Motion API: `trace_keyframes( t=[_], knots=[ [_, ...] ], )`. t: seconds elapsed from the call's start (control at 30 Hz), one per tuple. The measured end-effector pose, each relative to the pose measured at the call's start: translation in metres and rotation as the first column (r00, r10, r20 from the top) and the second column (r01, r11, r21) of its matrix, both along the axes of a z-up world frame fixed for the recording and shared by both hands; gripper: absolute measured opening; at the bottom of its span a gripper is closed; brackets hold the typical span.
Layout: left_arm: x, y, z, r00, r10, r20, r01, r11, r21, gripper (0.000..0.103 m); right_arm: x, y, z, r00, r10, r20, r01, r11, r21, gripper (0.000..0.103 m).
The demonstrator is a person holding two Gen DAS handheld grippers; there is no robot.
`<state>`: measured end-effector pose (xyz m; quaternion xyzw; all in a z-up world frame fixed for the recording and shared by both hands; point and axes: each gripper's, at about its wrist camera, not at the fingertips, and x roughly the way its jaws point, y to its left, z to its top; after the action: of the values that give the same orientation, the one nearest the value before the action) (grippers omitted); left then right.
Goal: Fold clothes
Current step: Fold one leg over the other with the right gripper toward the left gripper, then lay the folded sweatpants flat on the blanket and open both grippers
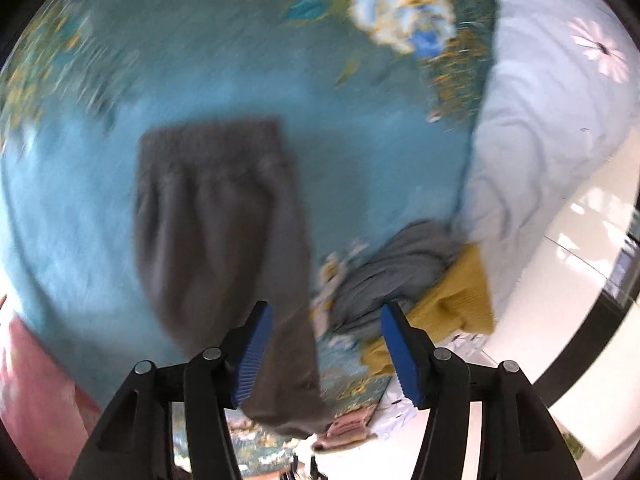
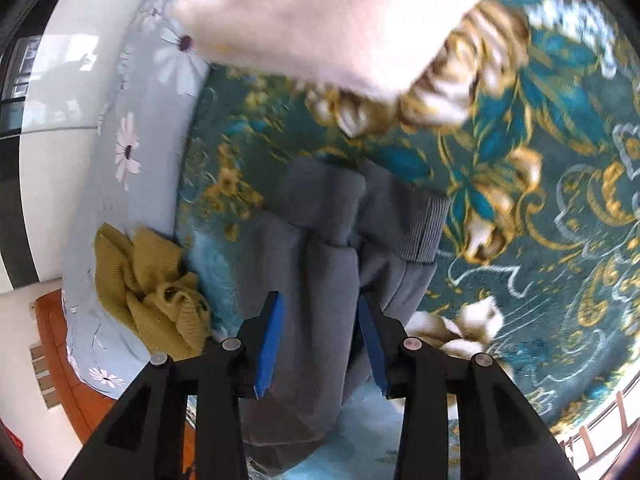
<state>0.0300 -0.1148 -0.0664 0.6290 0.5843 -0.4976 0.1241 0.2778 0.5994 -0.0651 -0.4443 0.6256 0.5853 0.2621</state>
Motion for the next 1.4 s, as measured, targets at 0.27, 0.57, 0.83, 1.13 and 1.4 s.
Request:
trace_keyframes(
  t=[0.27,0.57,0.83,1.13,1.4],
  knots=[
    [0.012,0.039,0.026,0.993,-0.113,0.045,0.115,0.991,-0.067,0.06,-0.026,0.007,-0.042,1.0,0.006,-0.002,-0.006,1.0,0.003,0.015],
    [0.01,0.068,0.03,0.983,-0.181,0.041,0.184,0.979,-0.092,0.06,0.009,0.011,0.003,0.986,0.022,-0.164,-0.009,0.997,0.08,0.009],
    [0.024,0.079,0.031,0.977,-0.195,0.09,0.204,0.972,-0.118,0.06,0.041,0.021,-0.06,0.997,-0.04,-0.061,0.036,0.997,-0.064,0.021],
    [0.04,0.08,0.038,0.977,-0.19,0.099,0.203,0.969,-0.139,0.061,0.044,0.014,-0.089,0.995,-0.059,-0.081,0.049,0.992,-0.119,0.065],
    [0.049,0.075,0.053,0.981,-0.173,0.088,0.186,0.969,-0.162,0.061,0.041,0.003,-0.091,0.988,-0.121,-0.098,0.111,0.989,-0.1,0.038]
  ],
)
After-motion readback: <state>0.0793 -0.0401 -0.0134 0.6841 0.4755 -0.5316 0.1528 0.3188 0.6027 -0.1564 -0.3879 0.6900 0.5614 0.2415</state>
